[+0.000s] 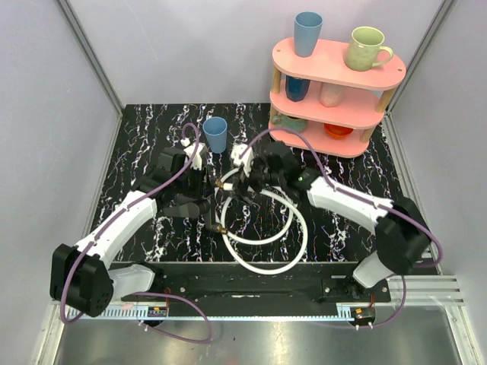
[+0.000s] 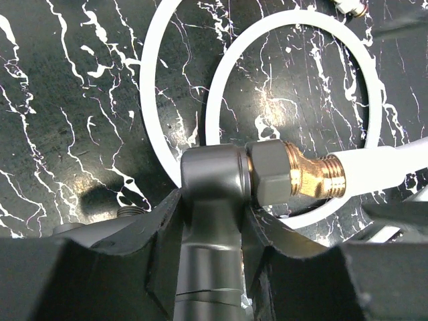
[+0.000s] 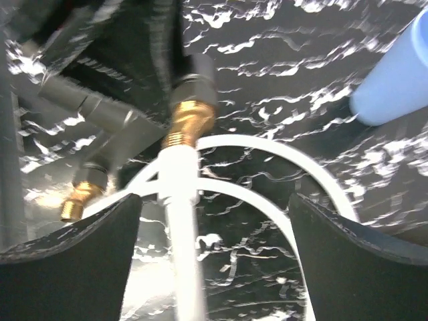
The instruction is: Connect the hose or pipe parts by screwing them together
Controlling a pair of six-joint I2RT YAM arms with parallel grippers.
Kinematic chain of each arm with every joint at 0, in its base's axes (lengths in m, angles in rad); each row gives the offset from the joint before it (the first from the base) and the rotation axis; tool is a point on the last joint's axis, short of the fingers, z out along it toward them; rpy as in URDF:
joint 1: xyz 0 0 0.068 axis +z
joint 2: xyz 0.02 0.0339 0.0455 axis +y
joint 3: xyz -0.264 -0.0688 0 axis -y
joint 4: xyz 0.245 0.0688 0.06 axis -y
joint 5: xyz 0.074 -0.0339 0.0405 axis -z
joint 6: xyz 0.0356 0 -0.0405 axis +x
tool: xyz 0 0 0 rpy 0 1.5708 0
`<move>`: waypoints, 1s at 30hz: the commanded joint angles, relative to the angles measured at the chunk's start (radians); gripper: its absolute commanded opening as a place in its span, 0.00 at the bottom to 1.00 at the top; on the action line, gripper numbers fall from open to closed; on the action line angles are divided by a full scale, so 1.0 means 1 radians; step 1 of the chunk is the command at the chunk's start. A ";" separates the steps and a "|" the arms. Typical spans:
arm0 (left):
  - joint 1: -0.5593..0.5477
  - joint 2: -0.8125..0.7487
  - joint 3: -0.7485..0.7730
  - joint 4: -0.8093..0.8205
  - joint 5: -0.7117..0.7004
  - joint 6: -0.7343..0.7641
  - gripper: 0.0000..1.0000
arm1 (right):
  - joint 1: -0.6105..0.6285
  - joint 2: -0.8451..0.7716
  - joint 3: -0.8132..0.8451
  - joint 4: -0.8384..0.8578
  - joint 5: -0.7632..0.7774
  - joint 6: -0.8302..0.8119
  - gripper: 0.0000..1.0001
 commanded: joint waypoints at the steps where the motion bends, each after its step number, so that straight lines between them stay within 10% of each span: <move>1: 0.015 0.024 0.105 0.081 0.109 -0.028 0.00 | 0.141 -0.155 -0.169 0.241 0.294 -0.478 0.98; 18: 0.034 0.120 0.148 0.021 0.250 -0.022 0.00 | 0.351 -0.023 -0.290 0.493 0.672 -1.081 0.78; 24: 0.035 0.122 0.149 0.015 0.265 -0.019 0.00 | 0.377 0.031 -0.268 0.516 0.725 -1.112 0.06; 30: 0.037 0.081 0.125 0.064 0.246 -0.033 0.00 | 0.374 0.078 -0.133 0.356 0.727 -0.880 0.00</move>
